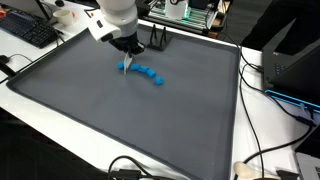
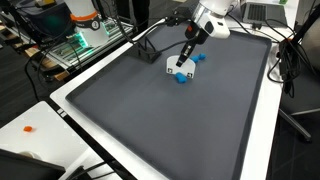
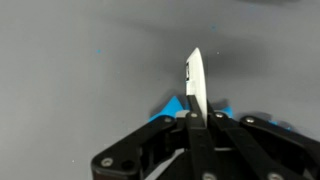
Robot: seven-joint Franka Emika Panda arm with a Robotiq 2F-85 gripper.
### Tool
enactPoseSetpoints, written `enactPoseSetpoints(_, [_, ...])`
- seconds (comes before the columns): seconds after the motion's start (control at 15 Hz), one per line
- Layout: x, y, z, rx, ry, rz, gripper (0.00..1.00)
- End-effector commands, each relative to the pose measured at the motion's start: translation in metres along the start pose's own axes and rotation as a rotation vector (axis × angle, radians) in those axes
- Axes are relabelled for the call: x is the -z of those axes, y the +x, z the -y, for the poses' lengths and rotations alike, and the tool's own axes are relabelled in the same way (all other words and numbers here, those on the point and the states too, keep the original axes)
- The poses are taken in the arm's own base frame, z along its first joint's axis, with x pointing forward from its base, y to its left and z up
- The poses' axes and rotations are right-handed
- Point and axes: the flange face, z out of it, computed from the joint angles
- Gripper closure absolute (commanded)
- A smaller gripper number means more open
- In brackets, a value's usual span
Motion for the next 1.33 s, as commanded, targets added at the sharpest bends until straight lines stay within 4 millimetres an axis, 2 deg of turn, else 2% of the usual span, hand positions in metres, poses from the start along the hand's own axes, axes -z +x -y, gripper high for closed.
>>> enactPoseSetpoints(0.0, [-0.009,-0.014,-0.007,-0.026,0.023,0.003,0.99])
enactPoseSetpoints(0.27, [0.001,-0.022,-0.015,-0.048,0.045,-0.018,0.99])
enactPoseSetpoints(0.53, [0.021,-0.036,-0.022,-0.106,0.101,-0.045,0.99])
enactPoseSetpoints(0.93, [0.049,-0.071,-0.031,-0.295,0.234,-0.076,0.99])
enactPoseSetpoints(1.27, [0.064,-0.106,-0.025,-0.541,0.343,-0.052,0.99])
